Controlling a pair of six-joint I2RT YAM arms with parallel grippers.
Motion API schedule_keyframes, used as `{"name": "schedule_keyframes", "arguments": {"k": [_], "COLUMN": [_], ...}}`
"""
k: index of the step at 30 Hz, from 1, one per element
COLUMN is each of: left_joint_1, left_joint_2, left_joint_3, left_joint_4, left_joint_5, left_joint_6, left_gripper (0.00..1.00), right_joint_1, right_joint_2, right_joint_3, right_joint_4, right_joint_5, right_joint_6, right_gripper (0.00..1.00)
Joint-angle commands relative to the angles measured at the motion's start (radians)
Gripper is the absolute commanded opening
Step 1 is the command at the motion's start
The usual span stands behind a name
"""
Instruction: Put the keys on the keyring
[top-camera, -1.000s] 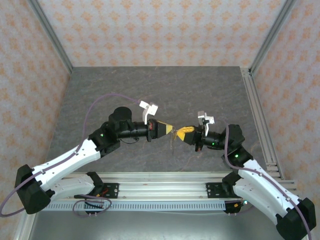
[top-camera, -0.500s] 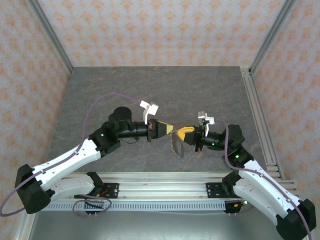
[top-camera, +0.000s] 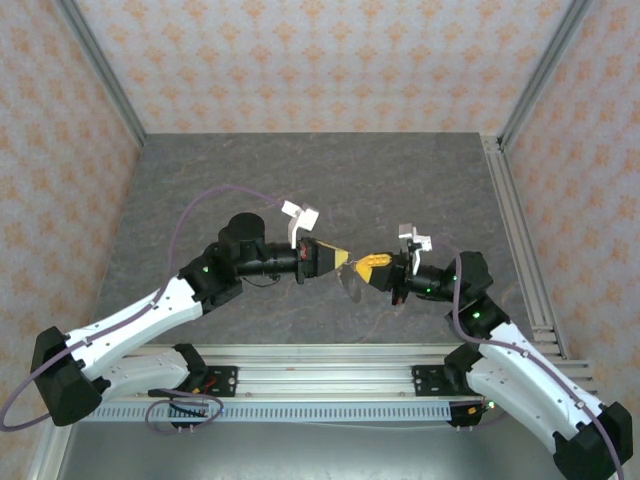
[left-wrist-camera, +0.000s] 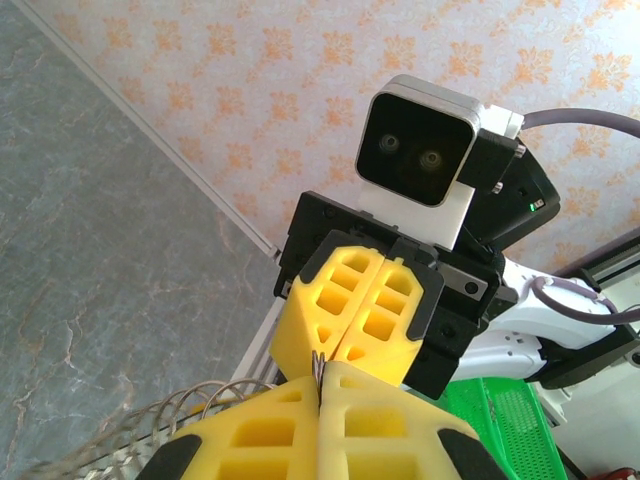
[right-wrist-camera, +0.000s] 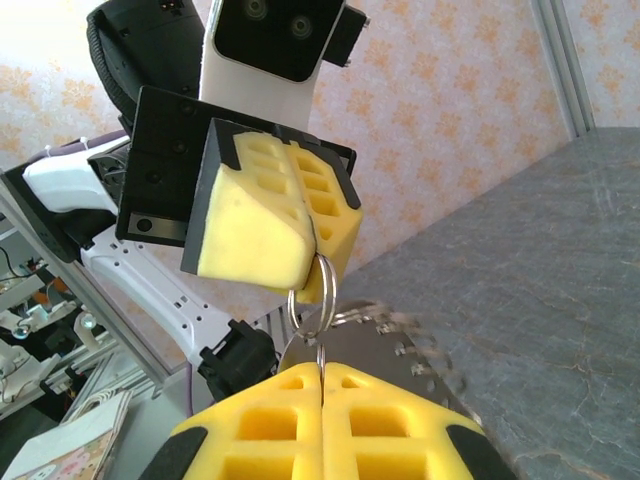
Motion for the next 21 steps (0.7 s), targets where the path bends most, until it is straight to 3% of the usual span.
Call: {"name": "schedule_keyframes", "arguments": {"k": [1, 21], "left_joint_1": [-0.006, -0.01], "left_joint_2": [-0.007, 0.014], "left_joint_3": [0.035, 0.051], "left_joint_4": [0.036, 0.018], "left_joint_5": [0.005, 0.034], "left_joint_6": [-0.003, -0.008], "left_gripper": [0.0, 0.0], "right_joint_1": [0.01, 0.012], "right_joint_2": [-0.014, -0.023], "right_joint_3": [0.026, 0.045], "right_joint_4": [0.032, -0.023], "right_joint_5": [0.006, 0.048], "right_joint_6": [-0.036, -0.095], "right_gripper": [0.0, 0.0]}}
